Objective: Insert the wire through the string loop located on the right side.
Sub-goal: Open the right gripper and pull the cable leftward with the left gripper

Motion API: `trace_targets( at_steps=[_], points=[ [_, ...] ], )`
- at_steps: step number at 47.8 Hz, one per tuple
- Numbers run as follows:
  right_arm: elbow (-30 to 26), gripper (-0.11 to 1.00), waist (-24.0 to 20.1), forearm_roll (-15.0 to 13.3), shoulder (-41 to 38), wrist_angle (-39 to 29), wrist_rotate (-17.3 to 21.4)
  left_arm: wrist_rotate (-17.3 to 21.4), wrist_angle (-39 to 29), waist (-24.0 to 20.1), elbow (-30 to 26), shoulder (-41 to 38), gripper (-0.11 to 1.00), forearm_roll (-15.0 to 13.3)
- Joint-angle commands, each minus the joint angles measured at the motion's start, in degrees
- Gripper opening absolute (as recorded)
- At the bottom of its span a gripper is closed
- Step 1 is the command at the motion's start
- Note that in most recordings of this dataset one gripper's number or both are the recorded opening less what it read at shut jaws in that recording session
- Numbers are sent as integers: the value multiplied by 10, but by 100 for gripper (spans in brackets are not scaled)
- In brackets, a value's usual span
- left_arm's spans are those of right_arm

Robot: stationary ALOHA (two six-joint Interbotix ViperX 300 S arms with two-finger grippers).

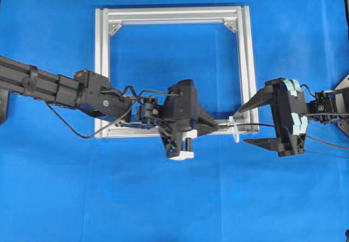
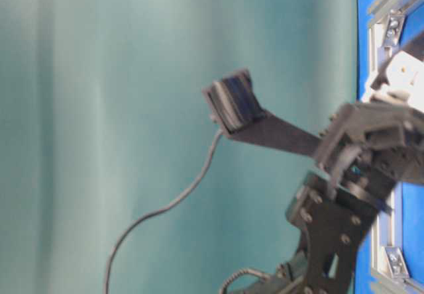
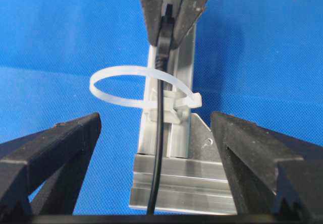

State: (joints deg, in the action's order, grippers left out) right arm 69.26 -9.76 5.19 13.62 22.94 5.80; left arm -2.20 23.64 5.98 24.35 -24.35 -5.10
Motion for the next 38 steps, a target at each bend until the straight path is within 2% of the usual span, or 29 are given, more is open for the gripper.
trace_targets(
  at_steps=[1, 21, 38],
  points=[
    [-7, 96, -1, 1, 6, 2, -1, 0, 11, 2, 11, 35, 8, 1],
    [-6, 96, -2, -3, 7, -1, -4, 0, 30, 26, 166, 163, 8, 0],
    [-5, 96, -4, -4, 8, -2, -4, -2, 29, 30, 297, 243, 8, 0]
  ],
)
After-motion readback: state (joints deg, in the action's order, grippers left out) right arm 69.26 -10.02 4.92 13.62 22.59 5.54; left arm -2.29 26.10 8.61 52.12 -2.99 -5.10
